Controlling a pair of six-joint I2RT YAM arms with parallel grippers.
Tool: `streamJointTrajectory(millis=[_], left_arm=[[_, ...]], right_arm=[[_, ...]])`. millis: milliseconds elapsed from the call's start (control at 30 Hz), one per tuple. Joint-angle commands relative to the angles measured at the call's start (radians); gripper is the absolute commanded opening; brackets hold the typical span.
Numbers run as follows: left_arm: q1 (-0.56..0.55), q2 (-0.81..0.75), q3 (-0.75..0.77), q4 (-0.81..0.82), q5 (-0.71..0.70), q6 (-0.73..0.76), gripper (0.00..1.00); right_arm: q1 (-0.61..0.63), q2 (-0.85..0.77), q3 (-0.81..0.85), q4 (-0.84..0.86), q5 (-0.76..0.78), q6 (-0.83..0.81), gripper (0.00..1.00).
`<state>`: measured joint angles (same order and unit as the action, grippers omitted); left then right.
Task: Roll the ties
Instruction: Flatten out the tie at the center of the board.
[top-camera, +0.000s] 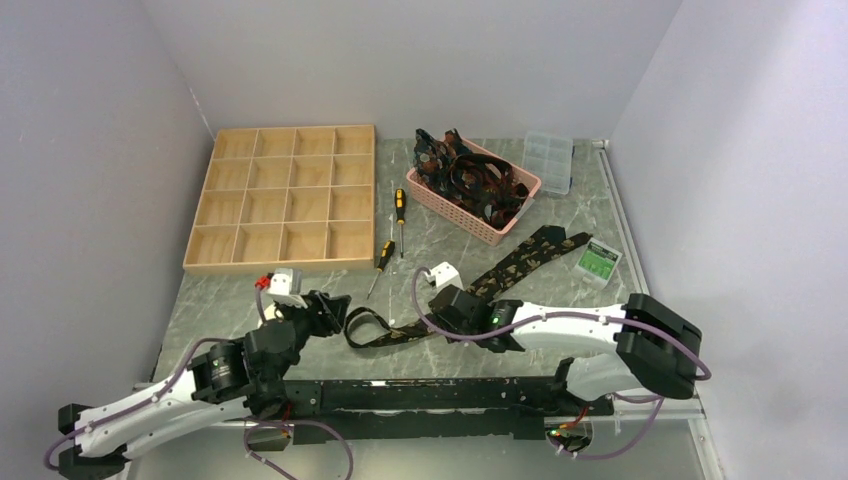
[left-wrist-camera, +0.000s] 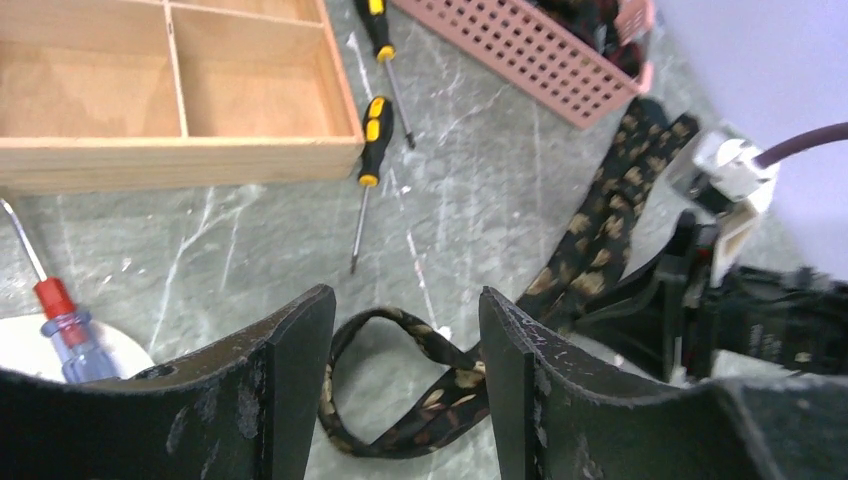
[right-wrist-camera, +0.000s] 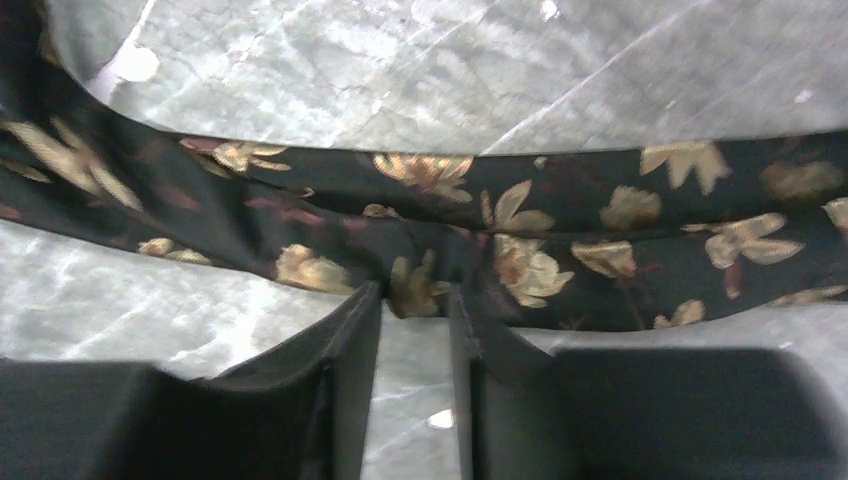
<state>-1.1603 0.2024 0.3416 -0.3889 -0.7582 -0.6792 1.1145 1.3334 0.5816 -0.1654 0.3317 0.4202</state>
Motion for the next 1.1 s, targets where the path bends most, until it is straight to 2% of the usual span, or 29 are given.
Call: streamJointTrajectory(millis=[0,33,67,167,233,300,367,467,567,667,833,1067], left_arm=[[-0.004,0.094,0.056,-0.061,-0.004,-0.004,0.61],[-0.004,0.132,0.066,-0.038,-0.003,0.012,0.6],[-0.004,0.172,0.079,-0.026,-0.002,0.018,0.6],[-0.005,0.277,0.097,0.005,0.012,0.022,0.6],[-0.005,0.315,0.091,0.022,0.021,0.013,0.59],[-0.006,0.318,0.073,0.032,0.014,-0.01,0.59],[-0.007,0.29,0.051,0.038,0.005,-0.029,0.59],[-0.006,0.21,0.016,0.036,0.0,-0.055,0.59],[-0.006,0.149,-0.006,0.019,0.011,-0.068,0.58],[-0.006,0.117,-0.009,-0.034,0.015,-0.11,0.58],[-0.006,0.106,-0.031,-0.04,0.039,-0.135,0.58],[-0.006,0.137,-0.023,-0.026,0.053,-0.143,0.57]], right_arm=[[0.003,-0.048,0.041,-0.056,0.057,0.051,0.68],[-0.002,-0.074,0.046,-0.078,0.082,0.069,0.88],[-0.012,-0.101,0.053,-0.105,0.108,0.087,0.93],[-0.107,-0.204,0.084,-0.202,0.193,0.187,0.94],[-0.256,-0.298,0.076,-0.221,0.183,0.238,0.93],[-0.444,-0.373,0.039,-0.165,0.12,0.248,0.9],[-0.617,-0.364,0.037,-0.124,0.064,0.244,0.85],[-0.777,-0.196,0.08,-0.074,0.085,0.212,0.74],[-0.867,-0.042,0.132,-0.02,0.069,0.186,0.75],[-0.89,0.091,0.193,-0.015,0.115,0.167,0.79],[-0.898,0.258,0.257,-0.004,0.141,0.178,0.79],[-0.94,0.508,0.468,-0.184,0.149,0.231,0.77]])
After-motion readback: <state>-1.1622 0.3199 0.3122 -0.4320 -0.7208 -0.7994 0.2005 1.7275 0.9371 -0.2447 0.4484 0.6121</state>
